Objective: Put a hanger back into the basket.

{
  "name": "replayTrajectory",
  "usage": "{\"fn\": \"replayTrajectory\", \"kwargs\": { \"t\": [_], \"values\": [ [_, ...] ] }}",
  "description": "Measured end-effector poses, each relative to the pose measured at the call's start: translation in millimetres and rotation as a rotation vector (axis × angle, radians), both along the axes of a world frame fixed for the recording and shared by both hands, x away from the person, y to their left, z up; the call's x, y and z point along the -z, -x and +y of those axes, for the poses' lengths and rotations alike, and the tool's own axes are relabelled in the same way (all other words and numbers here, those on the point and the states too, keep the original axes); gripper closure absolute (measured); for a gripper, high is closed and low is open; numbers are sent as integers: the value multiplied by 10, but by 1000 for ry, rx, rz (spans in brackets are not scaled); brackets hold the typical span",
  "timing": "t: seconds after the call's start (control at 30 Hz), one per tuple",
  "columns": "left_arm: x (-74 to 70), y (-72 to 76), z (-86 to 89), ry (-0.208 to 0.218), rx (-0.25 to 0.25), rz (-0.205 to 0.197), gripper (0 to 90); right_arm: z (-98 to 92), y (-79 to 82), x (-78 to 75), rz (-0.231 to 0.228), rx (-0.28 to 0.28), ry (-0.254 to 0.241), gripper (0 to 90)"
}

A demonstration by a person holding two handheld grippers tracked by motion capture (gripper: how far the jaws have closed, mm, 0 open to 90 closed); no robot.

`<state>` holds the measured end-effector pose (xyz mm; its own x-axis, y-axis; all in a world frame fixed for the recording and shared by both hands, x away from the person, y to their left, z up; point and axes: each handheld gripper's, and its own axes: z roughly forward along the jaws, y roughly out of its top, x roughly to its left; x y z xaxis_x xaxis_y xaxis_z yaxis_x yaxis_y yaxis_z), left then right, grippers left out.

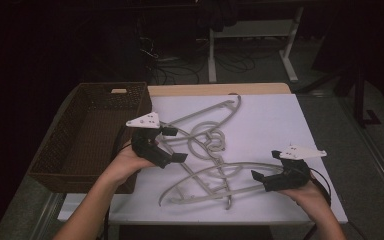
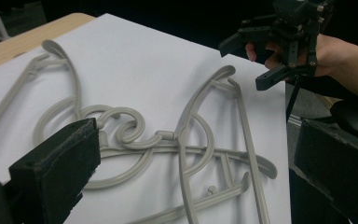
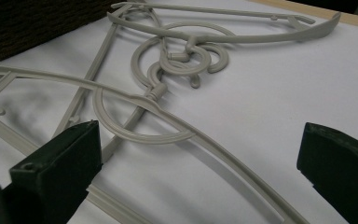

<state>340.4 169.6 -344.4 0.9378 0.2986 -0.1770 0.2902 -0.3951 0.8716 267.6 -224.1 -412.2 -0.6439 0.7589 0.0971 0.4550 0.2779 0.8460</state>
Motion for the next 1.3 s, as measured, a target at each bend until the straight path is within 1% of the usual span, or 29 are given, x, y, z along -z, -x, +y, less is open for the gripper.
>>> {"fn": "replayTrajectory", "kwargs": {
  "t": [0.07, 0.1, 0.17, 0.2, 0.27, 0.33, 0.37, 0.43, 0.47, 0.5, 0.63, 0.7, 0.73, 0.77, 0.8, 0.83, 0.9, 1.0, 1.03, 1.07, 1.1, 1.13, 1.23, 1.3],
  "values": [
    [10, -9, -18, -2, 5, -3, 0, 0, -1, 5, 2, -2, -1, 0],
    [54, -22, -72, 1, 4, 0, 0, 16, -12, 7, -4, -2, 0, 0],
    [77, -25, -93, 3, 8, 5, 0, 42, -23, 10, -11, -7, 2, 0],
    [124, -32, -135, 2, 14, 13, 0, 58, -26, 11, -11, -11, 5, 0],
    [169, -39, -171, -7, 18, 17, 0, 85, -31, 14, -12, -26, 10, 0],
    [217, -45, -207, -15, 25, 24, 0, 101, -37, 16, -10, -30, 14, 0],
    [217, -45, -207, -15, 25, 24, 0, 102, -40, 18, -6, -33, 14, 0],
    [284, -51, -258, -32, 29, 30, 0, 105, -43, 24, -3, -37, 20, 0],
    [284, -51, -258, -32, 29, 30, 0, 105, -43, 24, -3, -37, 20, 0],
    [323, -55, -283, -40, 29, 35, 0, 104, -43, 27, 3, -40, 23, 0],
    [427, -79, -335, -75, 26, 42, 0, 103, -45, 30, 5, -40, 23, 0],
    [499, -96, -367, -88, 28, 58, 3, 106, -47, 33, 5, -41, 24, 0],
    [527, -102, -381, -99, 28, 60, 3, 109, -47, 33, 6, -42, 24, 0],
    [527, -102, -381, -99, 28, 60, 3, 109, -47, 33, 6, -42, 24, 0],
    [569, -109, -406, -119, 28, 64, 4, 116, -47, 34, 6, -46, 26, 0],
    [591, -111, -419, -124, 30, 67, 5, 118, -47, 34, 7, -46, 28, 0],
    [631, -106, -443, -131, 30, 68, 49, 126, -46, 38, 9, -50, 34, 0],
    [695, -105, -507, -172, 37, 59, 62, 136, -45, 42, 12, -53, 40, 0],
    [725, -105, -535, -189, 42, 63, 72, 137, -45, 42, 12, -53, 41, 0],
    [725, -105, -535, -189, 42, 63, 90, 137, -45, 42, 12, -53, 41, 0],
    [773, -102, -577, -213, 56, 63, 90, 139, -44, 42, 12, -52, 43, 0],
    [800, -100, -599, -223, 60, 63, 127, 139, -42, 41, 11, -54, 43, 0],
    [874, -102, -652, -264, 67, 67, 147, 134, -43, 41, 9, -54, 45, 0],
    [911, -106, -670, -282, 73, 71, 178, 131, -43, 40, 9, -52, 45, 0]
  ]
}}
